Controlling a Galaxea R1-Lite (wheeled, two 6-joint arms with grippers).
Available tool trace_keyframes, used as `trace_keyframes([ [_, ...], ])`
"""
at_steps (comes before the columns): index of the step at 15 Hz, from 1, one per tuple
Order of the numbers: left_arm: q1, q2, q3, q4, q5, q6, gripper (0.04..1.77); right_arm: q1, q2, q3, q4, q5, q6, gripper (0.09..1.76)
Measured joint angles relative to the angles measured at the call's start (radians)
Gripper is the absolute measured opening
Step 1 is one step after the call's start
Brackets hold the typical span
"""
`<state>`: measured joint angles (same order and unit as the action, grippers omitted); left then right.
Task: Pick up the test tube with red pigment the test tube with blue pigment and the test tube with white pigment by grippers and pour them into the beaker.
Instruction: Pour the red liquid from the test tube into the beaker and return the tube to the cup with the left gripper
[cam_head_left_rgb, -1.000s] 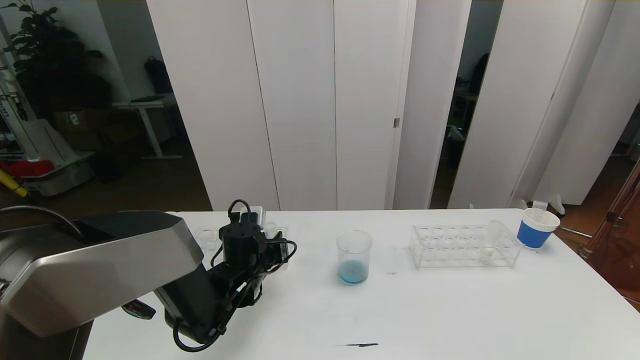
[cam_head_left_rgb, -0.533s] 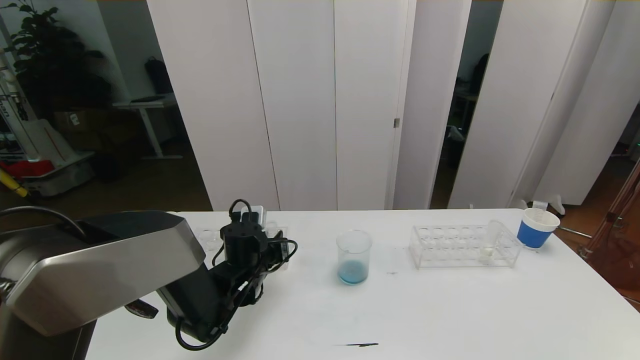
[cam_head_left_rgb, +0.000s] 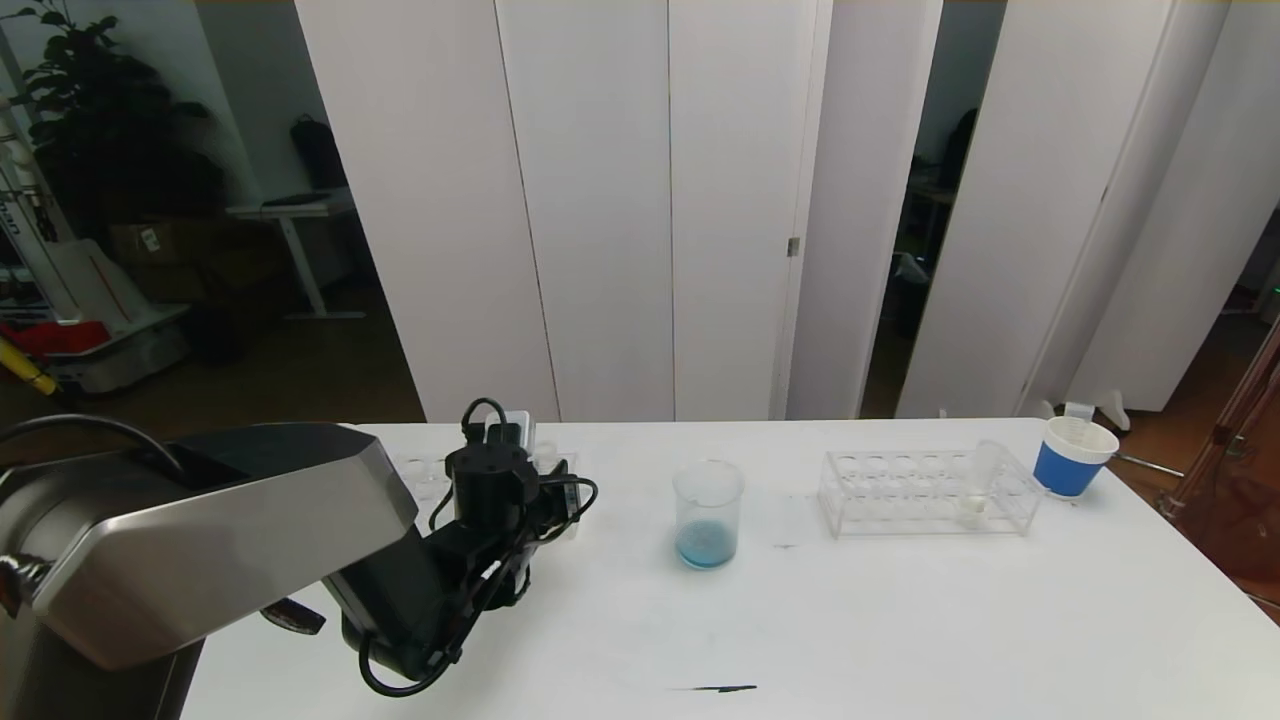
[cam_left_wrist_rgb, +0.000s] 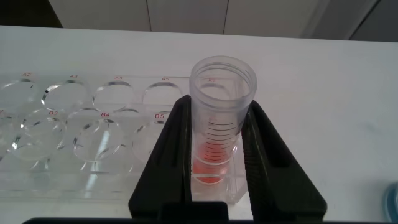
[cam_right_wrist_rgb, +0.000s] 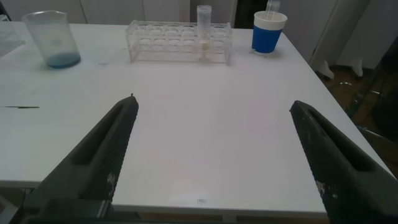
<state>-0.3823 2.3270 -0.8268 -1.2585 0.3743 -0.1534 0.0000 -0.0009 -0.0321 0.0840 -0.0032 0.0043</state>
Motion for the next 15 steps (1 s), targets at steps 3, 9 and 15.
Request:
trace_keyframes([
  [3,0.0,0.0,-0.001,0.0,0.003,-0.001,0.56,0.0,0.0,0.0,0.0,0.0,0.0,1.75],
  [9,0.001,-0.037,0.013,-0.02,0.008,-0.003,0.56,0.0,0.0,0.0,0.0,0.0,0.0,1.75],
  [15,-0.002,-0.102,0.021,-0.012,0.01,0.015,0.56,0.0,0.0,0.0,0.0,0.0,0.0,1.75],
])
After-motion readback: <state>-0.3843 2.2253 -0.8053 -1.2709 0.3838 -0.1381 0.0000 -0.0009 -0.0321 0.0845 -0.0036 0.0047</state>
